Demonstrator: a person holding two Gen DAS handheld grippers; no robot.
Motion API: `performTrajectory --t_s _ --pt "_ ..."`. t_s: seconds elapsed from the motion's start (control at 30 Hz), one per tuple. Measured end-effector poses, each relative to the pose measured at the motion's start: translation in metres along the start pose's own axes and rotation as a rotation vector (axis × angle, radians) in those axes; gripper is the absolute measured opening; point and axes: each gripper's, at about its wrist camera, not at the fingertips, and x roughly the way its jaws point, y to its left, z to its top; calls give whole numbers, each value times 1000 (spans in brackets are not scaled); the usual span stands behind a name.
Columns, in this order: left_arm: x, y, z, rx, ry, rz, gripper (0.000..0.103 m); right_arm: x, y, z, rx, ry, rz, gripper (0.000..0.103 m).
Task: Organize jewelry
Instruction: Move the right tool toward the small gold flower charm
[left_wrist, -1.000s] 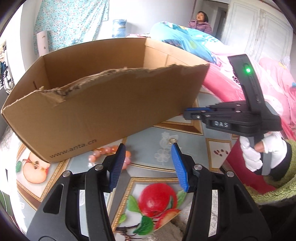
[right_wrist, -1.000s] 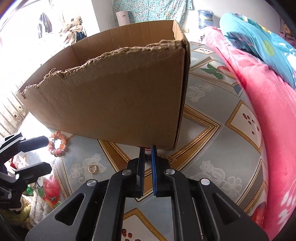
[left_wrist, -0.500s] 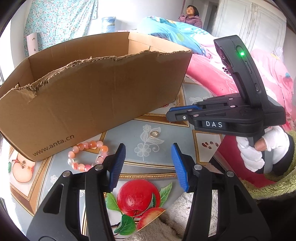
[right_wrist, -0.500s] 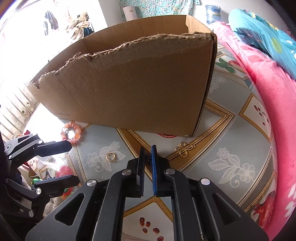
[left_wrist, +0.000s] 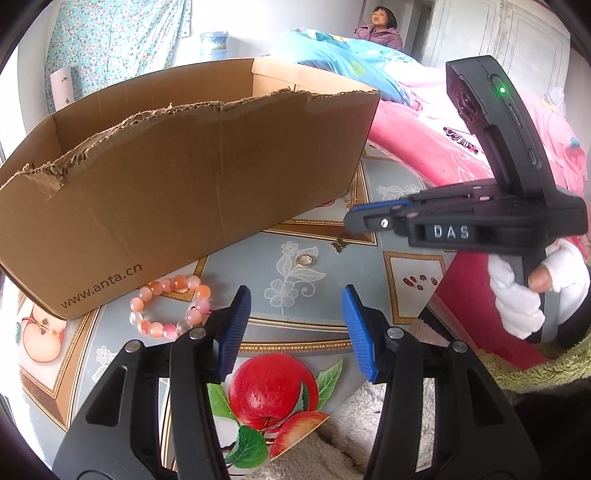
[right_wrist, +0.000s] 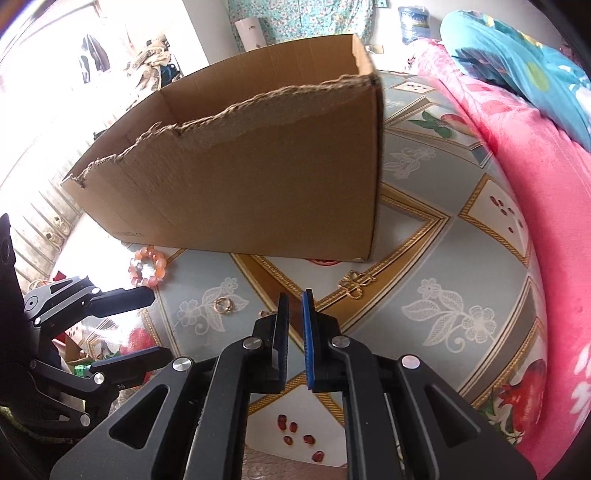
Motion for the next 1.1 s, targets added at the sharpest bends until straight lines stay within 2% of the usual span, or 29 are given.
performTrajectory --t_s 0.07,0.23,0.4,0.93,1.1 --pt "1 0 0 2 2 -1 49 -2 -8 3 8 -11 -28 18" --pt "2 -1 3 4 3 1 49 3 -19 14 -12 -18 -89 18" --pt "5 1 6 -1 6 5 49 12 -21 20 -53 4 -113 18" --pt "11 7 10 -9 3 -1 49 8 5 3 -61 32 -72 17" --pt "5 6 4 -7 -4 7 49 5 -1 3 -8 19 -60 17"
